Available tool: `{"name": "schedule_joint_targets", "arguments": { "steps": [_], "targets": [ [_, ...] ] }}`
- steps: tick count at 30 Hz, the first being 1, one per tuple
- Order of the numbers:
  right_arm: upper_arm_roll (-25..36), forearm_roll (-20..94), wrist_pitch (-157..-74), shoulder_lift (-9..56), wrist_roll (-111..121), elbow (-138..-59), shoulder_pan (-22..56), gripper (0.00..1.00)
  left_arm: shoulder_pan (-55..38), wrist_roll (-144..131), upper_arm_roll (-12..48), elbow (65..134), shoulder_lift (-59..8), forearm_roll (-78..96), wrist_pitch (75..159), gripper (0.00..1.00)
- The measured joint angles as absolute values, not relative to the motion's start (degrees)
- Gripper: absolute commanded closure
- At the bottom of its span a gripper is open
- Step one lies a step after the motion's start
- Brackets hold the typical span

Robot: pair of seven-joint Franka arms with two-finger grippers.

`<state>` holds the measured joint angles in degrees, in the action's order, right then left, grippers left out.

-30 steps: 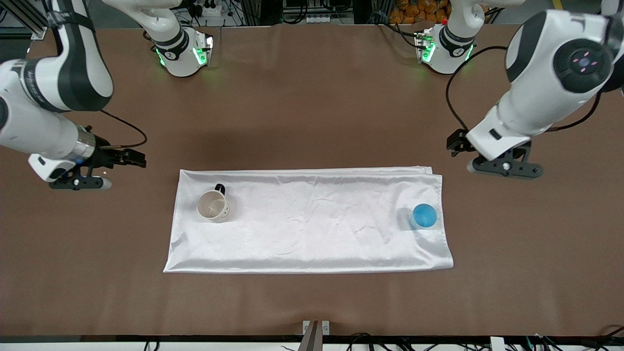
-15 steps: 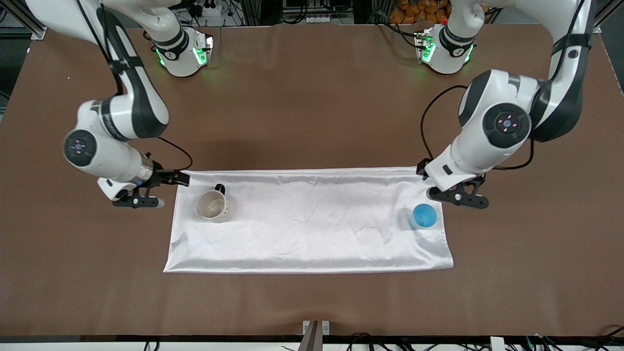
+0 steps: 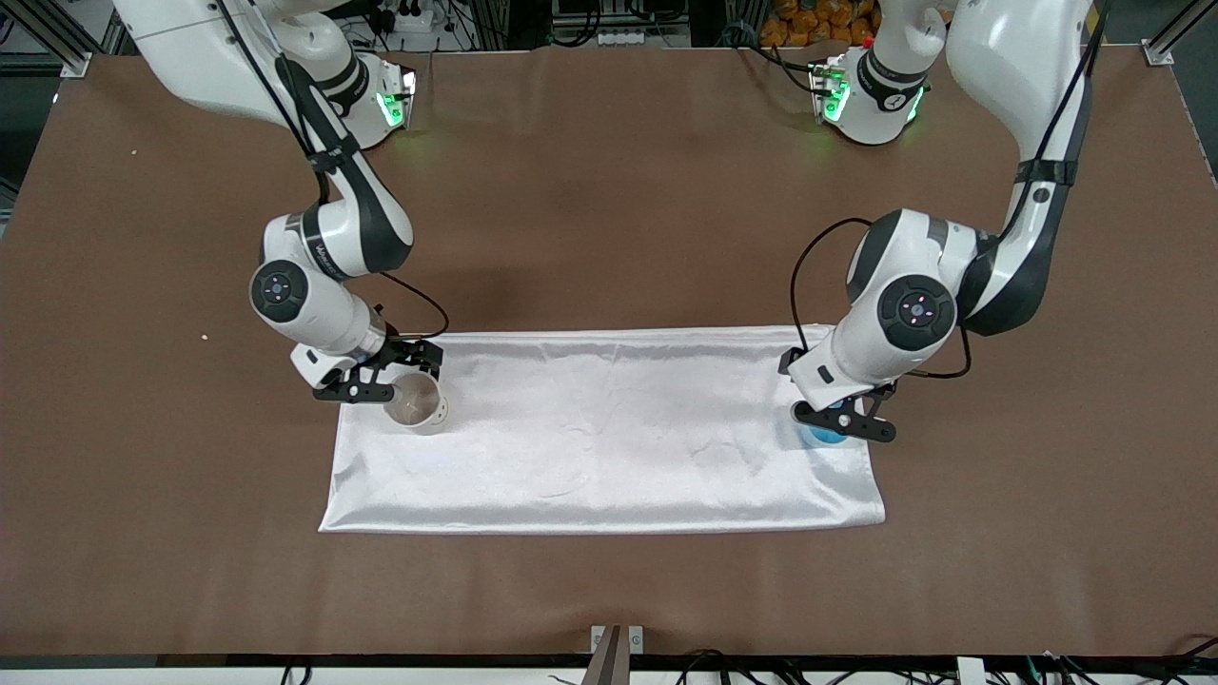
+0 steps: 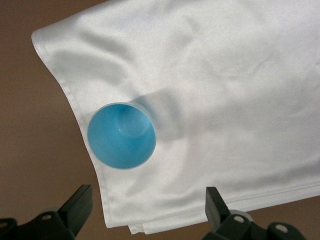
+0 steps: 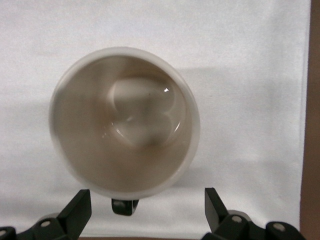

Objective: Place blue cup into white mug on table

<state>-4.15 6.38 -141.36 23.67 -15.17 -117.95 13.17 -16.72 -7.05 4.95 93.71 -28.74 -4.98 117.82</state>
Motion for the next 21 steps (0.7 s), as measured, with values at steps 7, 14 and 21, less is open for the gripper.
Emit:
{"name": "schedule_joint_targets", "arguments": {
  "steps": [7, 14, 21],
  "targets": [
    [-4.04, 6.4, -146.92, 26.6, -15.23, -117.99, 13.26, 0.0, -16.74, -7.05, 5.28, 93.7, -31.6, -7.85, 121.37, 0.0],
    [-4.03, 6.4, -149.06, 28.13, -15.23, -117.18, 13.26, 0.07, -16.96, -7.05, 5.57, 93.71, -33.56, -8.07, 124.61, 0.0],
    [-4.01, 6.4, -149.07, 29.3, -15.23, -114.81, 13.25, 0.9, -17.31, -7.05, 5.62, 93.71, -35.83, -9.64, 128.29, 0.0]
  ]
}}
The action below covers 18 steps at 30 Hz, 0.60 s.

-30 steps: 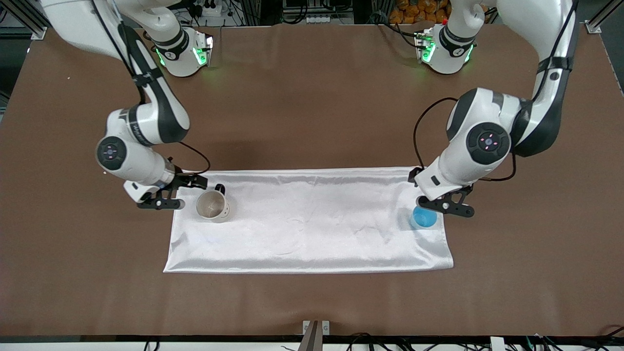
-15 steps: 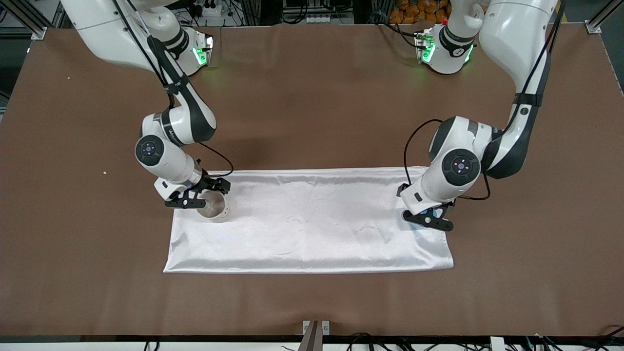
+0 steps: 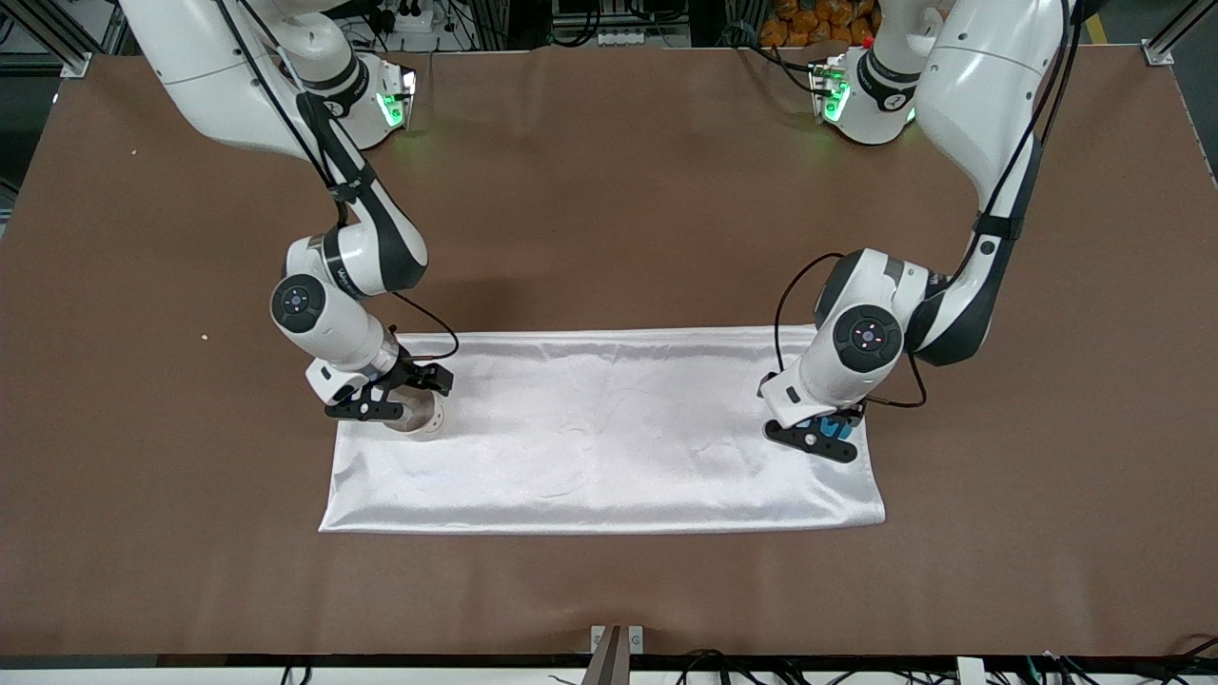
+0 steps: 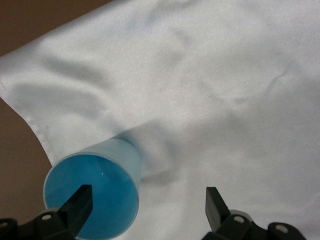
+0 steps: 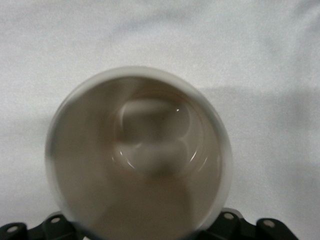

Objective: Place blue cup into white mug on table

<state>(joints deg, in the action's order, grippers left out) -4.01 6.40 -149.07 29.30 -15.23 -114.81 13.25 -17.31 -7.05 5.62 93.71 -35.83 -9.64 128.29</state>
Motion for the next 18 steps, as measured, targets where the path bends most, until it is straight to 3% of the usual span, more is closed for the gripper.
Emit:
{"name": "schedule_joint_targets", "arguments": {
  "steps": [1, 16, 17, 18],
  "targets": [
    [-4.0, 6.4, -149.07, 29.42, -15.23, -114.64, 13.25, 1.0, -17.32, -7.05, 5.63, 93.7, -36.1, -10.01, 128.61, 0.0],
    [-3.6, 6.4, -149.09, 29.88, -15.21, -114.0, 13.06, 1.0, -17.32, -7.05, 5.63, 93.69, -37.39, -10.49, 129.33, 0.0],
    [-3.56, 6.4, -149.04, 29.88, -15.21, -113.88, 13.05, 1.0, -17.31, -7.05, 5.62, 93.69, -37.46, -10.5, 129.33, 0.05],
    [-3.55, 6.4, -149.0, 29.89, -15.21, -113.81, 13.05, 1.0, -17.29, -7.05, 5.62, 93.69, -37.53, -10.5, 129.34, 0.17]
  ]
}}
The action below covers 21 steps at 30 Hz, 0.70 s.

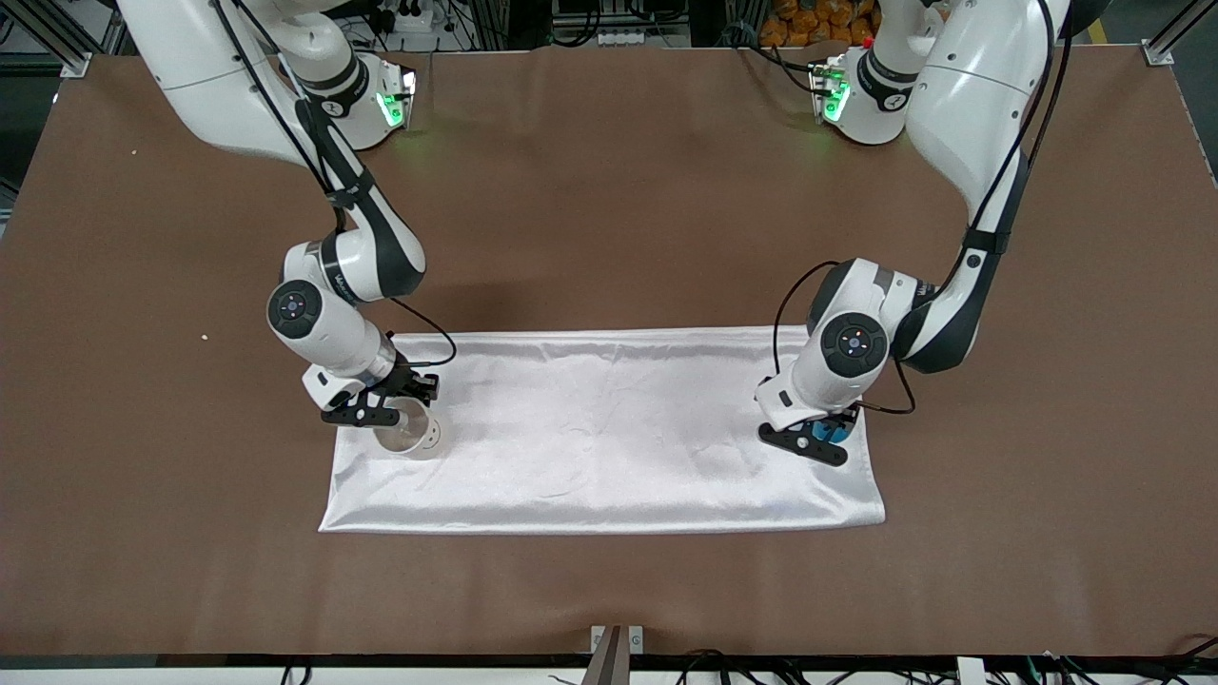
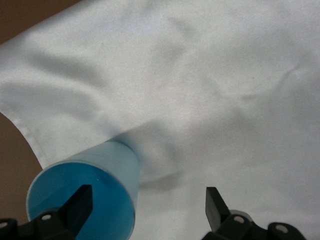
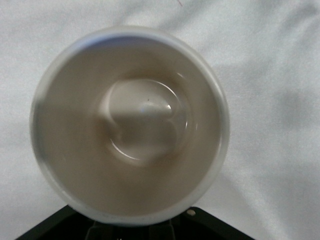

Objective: Place blue cup into white mug on table

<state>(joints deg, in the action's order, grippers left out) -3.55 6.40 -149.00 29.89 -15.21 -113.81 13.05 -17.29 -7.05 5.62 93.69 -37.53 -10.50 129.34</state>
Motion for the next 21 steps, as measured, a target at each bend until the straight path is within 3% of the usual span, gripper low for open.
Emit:
{"name": "schedule_joint_targets", "arguments": {
  "steps": [7, 9, 11, 21],
  "targets": [
    [-3.63, 6.4, -148.96, 29.82, -15.21, -113.55, 13.19, 1.0, -17.2, -6.95, 5.57, 93.82, -38.0, -10.55, 129.97, 0.8],
    [-3.68, 6.4, -148.41, 29.55, -15.21, -113.46, 13.27, 1.0, -17.17, -6.93, 5.53, 93.84, -38.12, -10.75, 130.08, 0.94],
    [-3.76, 6.4, -147.02, 29.02, -15.21, -113.36, 13.4, 1.0, -17.11, -6.92, 5.48, 93.85, -38.21, -11.19, 130.15, 1.0],
    [-3.89, 6.4, -135.45, 22.68, -15.75, -112.98, 14.36, 1.0, -16.73, -6.89, 5.38, 93.85, -38.48, -13.01, 130.28, 1.0]
  ]
}}
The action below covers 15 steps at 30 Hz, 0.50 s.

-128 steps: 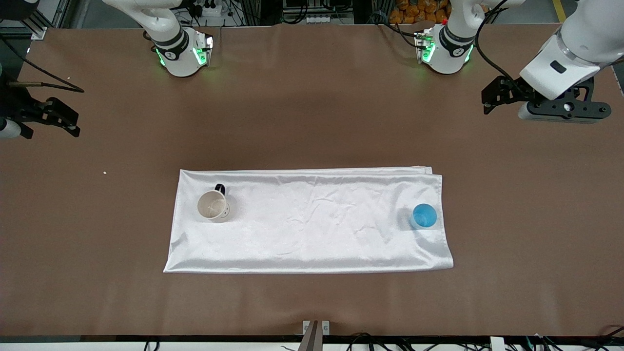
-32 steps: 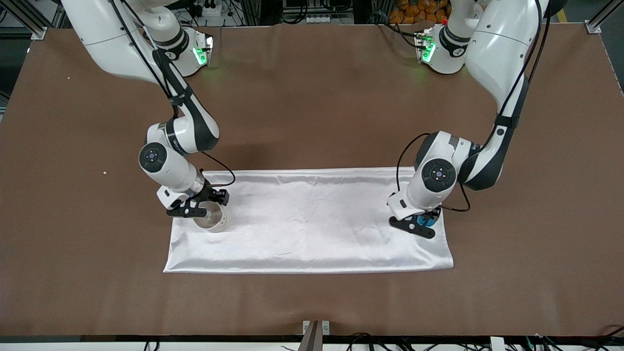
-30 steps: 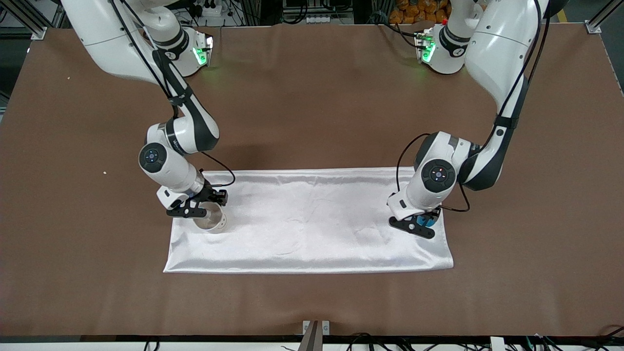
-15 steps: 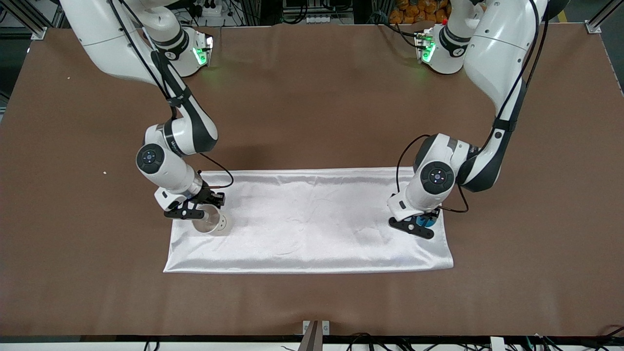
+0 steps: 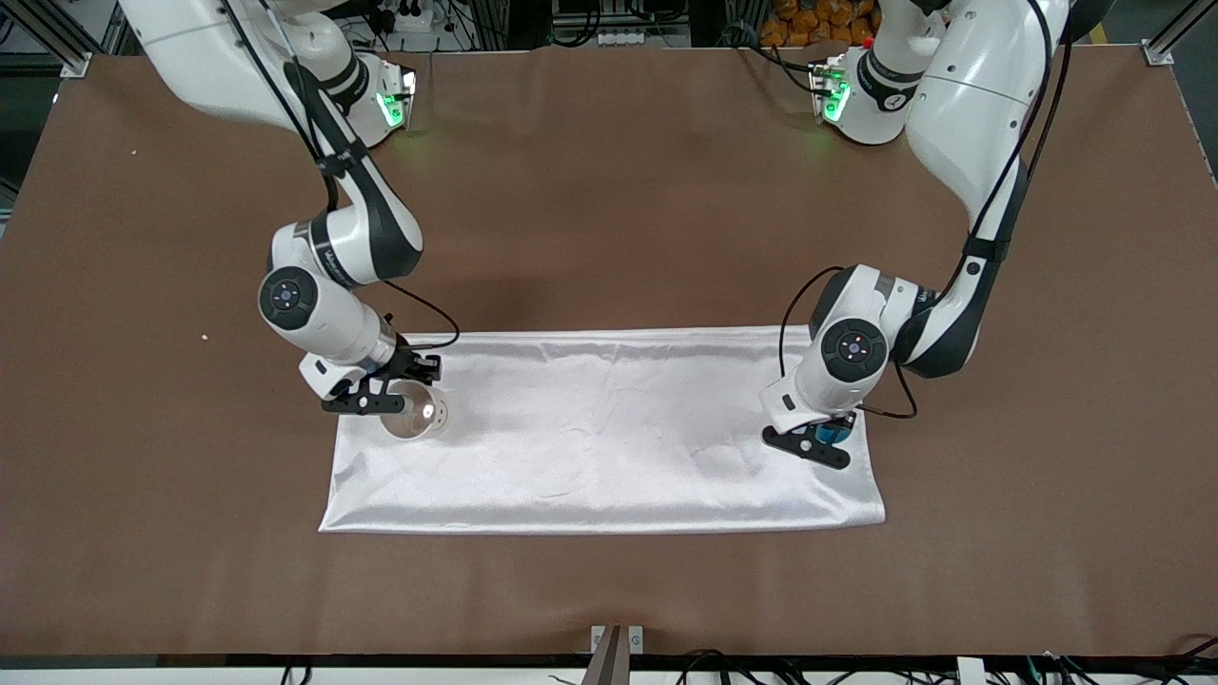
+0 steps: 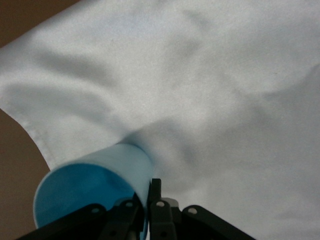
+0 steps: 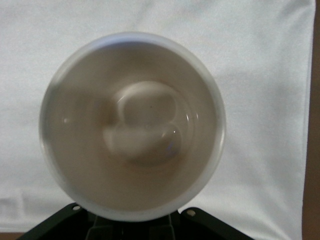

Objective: Place blue cup into white mug on table

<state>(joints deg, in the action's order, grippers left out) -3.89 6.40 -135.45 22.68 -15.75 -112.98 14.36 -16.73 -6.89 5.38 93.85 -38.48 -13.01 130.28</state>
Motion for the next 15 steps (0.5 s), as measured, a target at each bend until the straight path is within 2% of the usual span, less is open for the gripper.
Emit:
{"name": "schedule_joint_targets", "arguments": {
  "steps": [7, 15],
  "targets": [
    [-3.98, 6.4, -130.51, 18.84, -19.77, -112.99, 15.84, 1.0, -16.62, -6.88, 5.36, 93.84, -38.48, -14.81, 130.34, 1.0],
    [-4.17, 6.4, -130.26, 17.87, -30.56, -113.82, 21.89, 1.0, -16.52, -6.88, 5.32, 93.57, -38.31, -14.88, 130.31, 1.0]
  ]
}}
